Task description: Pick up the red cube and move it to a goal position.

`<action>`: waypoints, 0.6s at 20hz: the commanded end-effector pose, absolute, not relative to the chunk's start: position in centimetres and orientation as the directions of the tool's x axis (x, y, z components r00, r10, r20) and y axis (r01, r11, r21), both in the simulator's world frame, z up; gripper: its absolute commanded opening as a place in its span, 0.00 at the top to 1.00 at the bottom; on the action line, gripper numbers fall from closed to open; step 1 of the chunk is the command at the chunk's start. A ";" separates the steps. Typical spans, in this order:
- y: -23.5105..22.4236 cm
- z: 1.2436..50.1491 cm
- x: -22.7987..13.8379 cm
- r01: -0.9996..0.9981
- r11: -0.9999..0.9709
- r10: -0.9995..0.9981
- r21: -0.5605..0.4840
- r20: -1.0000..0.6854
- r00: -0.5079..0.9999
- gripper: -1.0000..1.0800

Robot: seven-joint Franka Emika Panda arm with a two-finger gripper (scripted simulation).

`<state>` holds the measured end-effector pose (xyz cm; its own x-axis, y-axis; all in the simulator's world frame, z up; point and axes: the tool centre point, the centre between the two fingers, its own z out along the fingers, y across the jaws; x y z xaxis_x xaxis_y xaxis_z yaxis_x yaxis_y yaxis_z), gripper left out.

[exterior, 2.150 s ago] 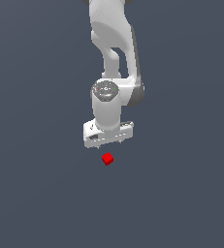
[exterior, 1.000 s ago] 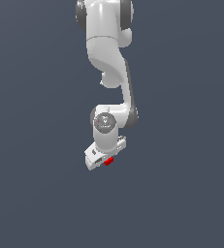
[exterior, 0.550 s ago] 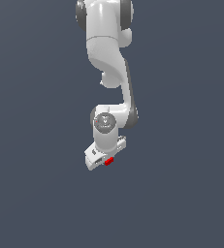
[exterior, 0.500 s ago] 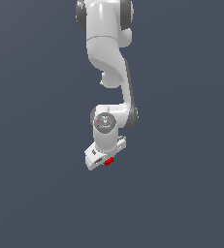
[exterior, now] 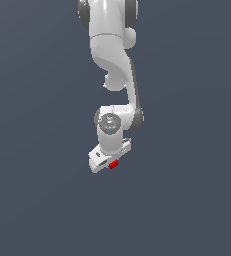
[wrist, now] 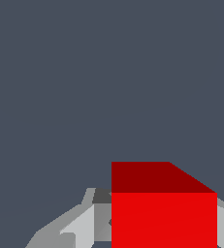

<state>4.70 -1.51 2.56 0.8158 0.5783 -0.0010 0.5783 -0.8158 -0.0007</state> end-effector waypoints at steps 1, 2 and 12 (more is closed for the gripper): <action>-1.1 3.1 4.2 0.579 -0.816 0.579 0.000 0.000 0.816 1.00; -0.9 3.3 3.9 0.579 -0.816 0.579 0.000 0.000 0.816 1.00; 2.4 7.0 -0.3 0.579 -0.815 0.579 0.001 -0.001 0.815 1.00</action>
